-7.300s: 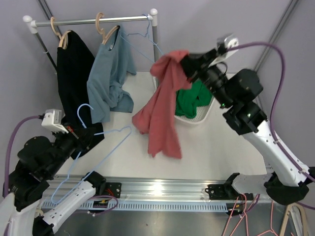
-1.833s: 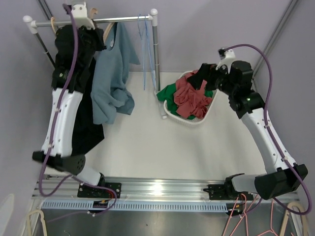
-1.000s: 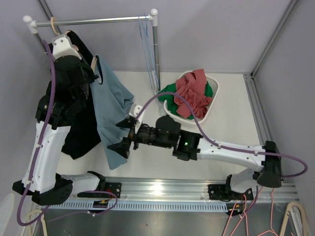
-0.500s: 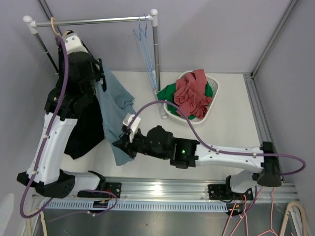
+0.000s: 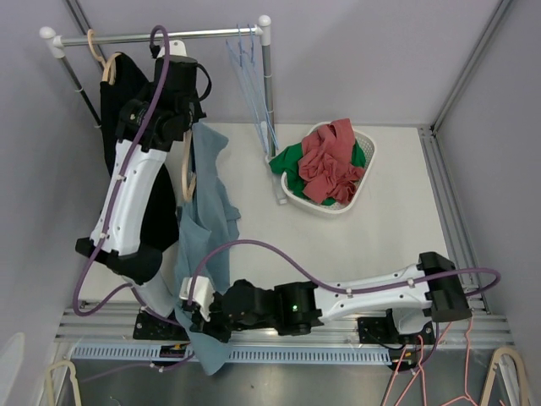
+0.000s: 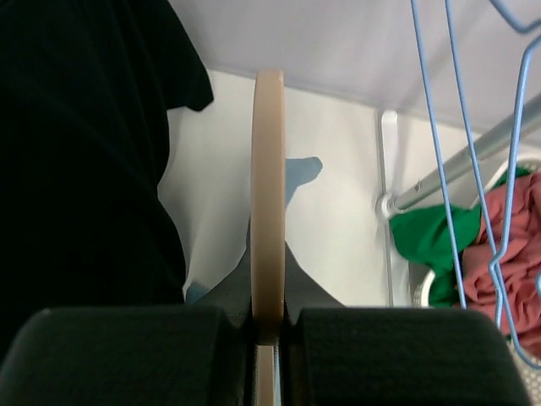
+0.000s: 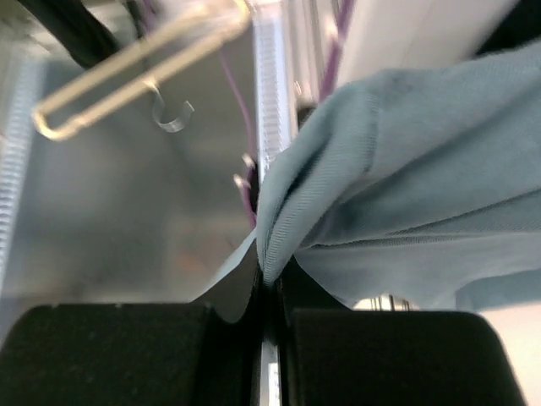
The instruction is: Remove the t-shirt from the hanger
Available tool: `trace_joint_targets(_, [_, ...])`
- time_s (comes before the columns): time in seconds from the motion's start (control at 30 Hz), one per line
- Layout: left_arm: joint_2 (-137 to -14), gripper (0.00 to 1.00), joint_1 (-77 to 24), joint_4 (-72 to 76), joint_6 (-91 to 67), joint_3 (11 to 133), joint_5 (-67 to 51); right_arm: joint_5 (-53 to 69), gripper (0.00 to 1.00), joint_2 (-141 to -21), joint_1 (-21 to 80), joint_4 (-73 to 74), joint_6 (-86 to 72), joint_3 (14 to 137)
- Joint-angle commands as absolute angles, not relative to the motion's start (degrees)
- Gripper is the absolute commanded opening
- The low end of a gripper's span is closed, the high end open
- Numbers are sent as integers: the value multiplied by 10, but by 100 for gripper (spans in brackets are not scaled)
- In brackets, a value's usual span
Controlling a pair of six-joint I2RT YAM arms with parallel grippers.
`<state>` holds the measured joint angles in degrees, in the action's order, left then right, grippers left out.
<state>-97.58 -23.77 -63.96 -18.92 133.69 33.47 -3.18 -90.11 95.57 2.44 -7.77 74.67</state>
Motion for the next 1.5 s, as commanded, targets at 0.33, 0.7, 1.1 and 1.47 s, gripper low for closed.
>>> trace_joint_targets(0.33, [-589, 1, -249, -565, -230, 1095, 39, -188, 0, -794, 788, 78, -235, 621])
trace_joint_targets(0.7, [-385, 1, -249, -669, -204, 984, 126, -255, 0, -633, 648, 70, -160, 661])
trace_joint_targets(1.1, [-366, 1, -249, -578, -224, 860, 109, -120, 0, -632, 653, -77, 164, 954])
trace_joint_targets(1.47, [-438, 1, -248, -497, -207, 864, 124, -123, 0, -850, 493, -3, 207, 1327])
